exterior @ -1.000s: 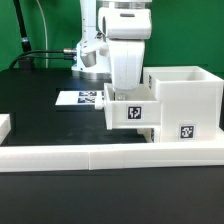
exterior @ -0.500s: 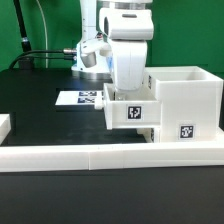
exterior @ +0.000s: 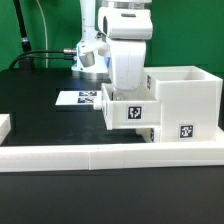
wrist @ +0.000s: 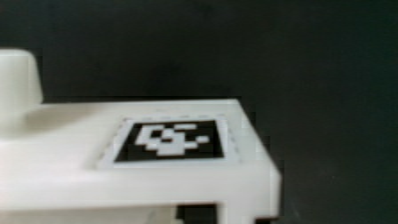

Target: Assemble drawer

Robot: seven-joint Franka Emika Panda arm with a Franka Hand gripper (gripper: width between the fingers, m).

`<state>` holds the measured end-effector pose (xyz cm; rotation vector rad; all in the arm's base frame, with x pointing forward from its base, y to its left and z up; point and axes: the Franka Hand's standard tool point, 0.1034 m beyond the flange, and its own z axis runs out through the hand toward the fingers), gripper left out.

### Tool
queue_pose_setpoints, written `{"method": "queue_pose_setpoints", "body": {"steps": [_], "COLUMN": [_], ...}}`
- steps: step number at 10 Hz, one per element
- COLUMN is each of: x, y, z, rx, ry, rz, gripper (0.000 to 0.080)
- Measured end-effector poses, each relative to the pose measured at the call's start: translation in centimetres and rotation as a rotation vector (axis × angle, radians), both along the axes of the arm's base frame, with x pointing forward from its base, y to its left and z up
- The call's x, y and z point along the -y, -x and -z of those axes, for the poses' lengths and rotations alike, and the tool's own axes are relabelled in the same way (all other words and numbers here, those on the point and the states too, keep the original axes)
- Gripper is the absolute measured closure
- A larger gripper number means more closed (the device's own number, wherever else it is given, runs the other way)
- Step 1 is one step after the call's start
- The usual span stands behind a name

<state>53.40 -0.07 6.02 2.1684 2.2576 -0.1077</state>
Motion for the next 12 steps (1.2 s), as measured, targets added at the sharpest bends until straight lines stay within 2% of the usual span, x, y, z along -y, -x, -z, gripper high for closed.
{"method": "queue_pose_setpoints", "body": {"steps": [9,12], "x": [1.1,1.1], "y": [-0.4,-0.5], "z": [0.1,0.0], "rx": [0.001,-0.002], "ry": [0.007,0.007], "rz": [-0.050,-0.064], "gripper": [0.0755,0.0755]}}
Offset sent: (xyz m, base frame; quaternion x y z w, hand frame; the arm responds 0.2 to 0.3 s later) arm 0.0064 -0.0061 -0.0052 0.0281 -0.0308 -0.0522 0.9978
